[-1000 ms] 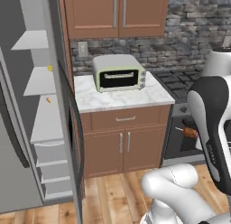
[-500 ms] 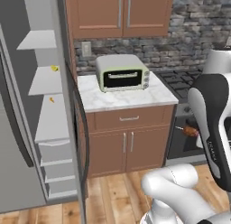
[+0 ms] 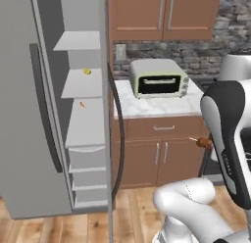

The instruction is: Store the kebab skewer in the freezer for long-term storage. Close the freezer door after placing the cooked food.

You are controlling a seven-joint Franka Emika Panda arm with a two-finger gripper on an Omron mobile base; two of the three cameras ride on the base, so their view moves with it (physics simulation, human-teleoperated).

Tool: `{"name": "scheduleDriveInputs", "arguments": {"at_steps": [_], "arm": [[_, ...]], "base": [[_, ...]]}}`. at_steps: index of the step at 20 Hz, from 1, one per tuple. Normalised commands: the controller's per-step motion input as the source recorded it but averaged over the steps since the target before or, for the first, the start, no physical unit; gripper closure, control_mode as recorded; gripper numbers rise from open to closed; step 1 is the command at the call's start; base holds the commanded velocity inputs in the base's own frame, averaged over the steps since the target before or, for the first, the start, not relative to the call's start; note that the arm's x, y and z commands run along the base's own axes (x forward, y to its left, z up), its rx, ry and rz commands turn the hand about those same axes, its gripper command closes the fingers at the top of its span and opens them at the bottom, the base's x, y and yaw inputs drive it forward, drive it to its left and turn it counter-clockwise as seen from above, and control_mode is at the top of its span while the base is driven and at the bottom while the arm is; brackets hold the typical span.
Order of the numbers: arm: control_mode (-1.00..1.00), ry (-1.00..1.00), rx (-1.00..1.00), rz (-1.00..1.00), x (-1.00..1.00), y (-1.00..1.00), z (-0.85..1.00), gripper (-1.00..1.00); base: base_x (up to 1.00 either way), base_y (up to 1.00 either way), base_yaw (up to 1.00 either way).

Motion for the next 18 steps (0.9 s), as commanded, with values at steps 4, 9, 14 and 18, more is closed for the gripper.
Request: {"name": "scheduleDriveInputs", "arguments": {"at_steps": [4, 9, 14, 18], "arm": [[1.00, 0.00, 0.00, 0.00, 0.00, 0.00, 0.00, 1.00], [1.00, 0.00, 0.00, 0.00, 0.00, 0.00, 0.00, 1.00], [1.00, 0.00, 0.00, 0.00, 0.00, 0.00, 0.00, 1.00], [1.00, 0.00, 0.00, 0.00, 0.00, 0.00, 0.00, 1.00]], "base": [[-0.28, 0.67, 0.32], [-0.16, 0.93, 0.20], [-0.07, 1.00, 0.01], [0.00, 1.00, 0.00]]}}
